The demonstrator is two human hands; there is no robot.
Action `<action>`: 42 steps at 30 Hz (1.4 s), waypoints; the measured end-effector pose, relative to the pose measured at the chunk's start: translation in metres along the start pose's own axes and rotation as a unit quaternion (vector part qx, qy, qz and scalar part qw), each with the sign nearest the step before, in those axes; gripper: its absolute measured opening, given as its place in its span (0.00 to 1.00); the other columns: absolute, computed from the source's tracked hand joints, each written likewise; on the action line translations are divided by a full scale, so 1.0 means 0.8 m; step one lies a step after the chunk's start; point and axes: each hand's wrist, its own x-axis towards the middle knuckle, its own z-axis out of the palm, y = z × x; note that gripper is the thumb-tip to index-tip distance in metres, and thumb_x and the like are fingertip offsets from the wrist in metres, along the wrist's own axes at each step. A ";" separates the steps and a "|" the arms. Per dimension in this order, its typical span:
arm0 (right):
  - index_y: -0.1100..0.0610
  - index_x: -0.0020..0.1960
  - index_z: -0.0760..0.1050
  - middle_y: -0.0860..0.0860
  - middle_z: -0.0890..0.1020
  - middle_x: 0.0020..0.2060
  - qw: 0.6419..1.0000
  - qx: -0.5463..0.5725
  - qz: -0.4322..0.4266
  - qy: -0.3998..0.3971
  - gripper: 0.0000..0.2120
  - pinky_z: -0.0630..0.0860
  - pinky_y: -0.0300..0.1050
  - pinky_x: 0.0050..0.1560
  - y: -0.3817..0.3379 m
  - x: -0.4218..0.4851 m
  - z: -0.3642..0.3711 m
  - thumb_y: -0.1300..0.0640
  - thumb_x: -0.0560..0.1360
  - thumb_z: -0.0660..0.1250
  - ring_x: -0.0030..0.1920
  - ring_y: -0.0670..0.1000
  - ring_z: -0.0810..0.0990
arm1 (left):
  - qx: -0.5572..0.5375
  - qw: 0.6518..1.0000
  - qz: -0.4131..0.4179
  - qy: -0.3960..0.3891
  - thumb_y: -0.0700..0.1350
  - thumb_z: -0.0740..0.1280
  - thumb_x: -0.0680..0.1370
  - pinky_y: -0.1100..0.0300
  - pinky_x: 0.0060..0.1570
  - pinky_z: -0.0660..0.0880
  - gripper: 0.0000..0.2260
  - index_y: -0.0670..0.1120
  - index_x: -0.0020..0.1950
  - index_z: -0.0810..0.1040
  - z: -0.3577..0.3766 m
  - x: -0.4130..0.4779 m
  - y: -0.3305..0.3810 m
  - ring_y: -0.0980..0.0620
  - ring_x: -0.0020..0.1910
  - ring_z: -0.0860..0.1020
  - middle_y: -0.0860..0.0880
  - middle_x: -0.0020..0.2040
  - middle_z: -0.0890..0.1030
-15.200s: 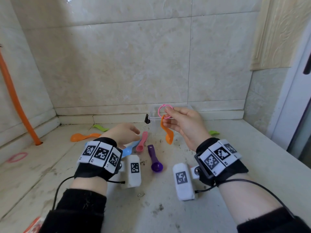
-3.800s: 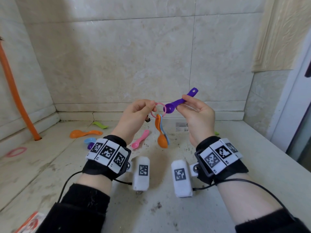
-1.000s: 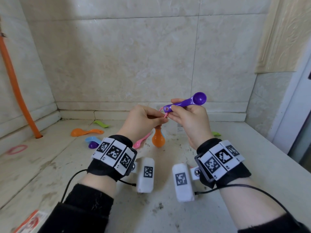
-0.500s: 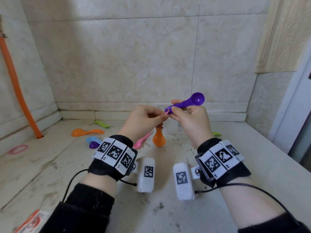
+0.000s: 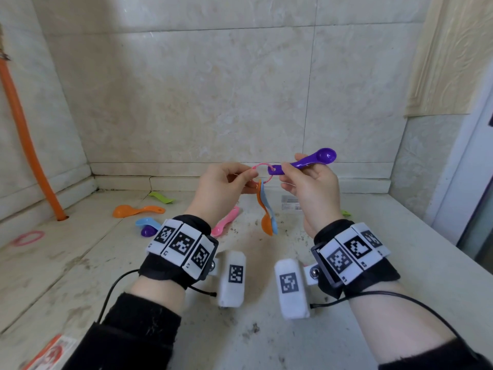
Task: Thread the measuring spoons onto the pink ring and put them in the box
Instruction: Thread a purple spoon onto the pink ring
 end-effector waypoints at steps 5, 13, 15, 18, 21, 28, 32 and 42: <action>0.52 0.63 0.63 0.56 0.81 0.47 0.995 0.083 0.041 0.028 0.23 0.80 0.37 0.37 0.000 0.005 -0.002 0.66 0.74 0.69 0.32 0.45 0.83 | 0.018 0.999 0.027 0.033 0.40 0.64 0.80 0.67 0.39 0.80 0.07 0.44 0.43 0.79 -0.001 -0.001 0.006 0.58 0.35 0.83 0.49 0.36 0.83; 0.59 0.59 0.74 0.52 0.79 0.44 0.981 -0.027 0.179 -0.066 0.16 0.81 0.40 0.40 0.012 0.005 -0.004 0.56 0.74 0.72 0.38 0.49 0.80 | 0.041 0.994 0.067 0.081 0.39 0.59 0.81 0.59 0.39 0.79 0.09 0.38 0.51 0.79 -0.005 0.000 0.008 0.61 0.32 0.78 0.50 0.35 0.79; 0.57 0.54 0.77 0.50 0.78 0.41 0.973 -0.093 0.190 -0.097 0.11 0.80 0.44 0.47 0.017 0.006 -0.004 0.54 0.74 0.71 0.42 0.49 0.78 | 0.042 0.993 0.075 0.085 0.39 0.59 0.81 0.60 0.38 0.78 0.09 0.41 0.50 0.79 -0.004 -0.001 0.009 0.62 0.31 0.77 0.50 0.36 0.79; 0.56 0.48 0.80 0.50 0.80 0.43 0.960 -0.156 0.185 -0.141 0.05 0.76 0.50 0.57 0.021 0.005 -0.002 0.55 0.74 0.70 0.48 0.50 0.78 | 0.033 0.993 0.078 0.084 0.39 0.60 0.81 0.60 0.37 0.78 0.08 0.42 0.49 0.79 -0.004 -0.003 0.011 0.62 0.30 0.77 0.50 0.36 0.79; 0.53 0.47 0.80 0.52 0.83 0.49 0.954 -0.163 0.193 -0.163 0.03 0.78 0.48 0.55 0.022 0.002 0.000 0.56 0.75 0.69 0.52 0.51 0.79 | 0.026 0.994 0.069 0.080 0.39 0.60 0.81 0.61 0.37 0.78 0.09 0.42 0.48 0.80 -0.004 -0.002 0.011 0.61 0.31 0.77 0.50 0.36 0.79; 0.49 0.51 0.79 0.46 0.84 0.49 0.981 -0.086 0.108 -0.138 0.05 0.78 0.44 0.52 0.015 0.003 0.001 0.51 0.77 0.67 0.52 0.47 0.82 | 0.028 0.996 0.060 0.064 0.40 0.60 0.81 0.65 0.33 0.75 0.09 0.42 0.48 0.80 -0.005 -0.001 0.009 0.59 0.29 0.74 0.49 0.34 0.78; 0.52 0.51 0.82 0.47 0.86 0.45 0.984 -0.042 0.061 -0.162 0.10 0.79 0.41 0.46 0.005 0.000 0.004 0.47 0.75 0.69 0.47 0.46 0.84 | 0.043 0.995 0.072 0.051 0.41 0.61 0.81 0.70 0.31 0.73 0.09 0.45 0.47 0.80 -0.005 -0.002 0.007 0.62 0.27 0.73 0.51 0.33 0.77; 0.50 0.47 0.81 0.44 0.86 0.38 0.984 -0.072 0.015 -0.164 0.02 0.78 0.34 0.41 0.014 0.001 0.004 0.54 0.75 0.70 0.41 0.41 0.84 | 0.004 0.999 0.042 0.018 0.44 0.64 0.80 0.60 0.37 0.77 0.08 0.47 0.45 0.83 -0.008 0.002 0.000 0.54 0.32 0.77 0.48 0.35 0.81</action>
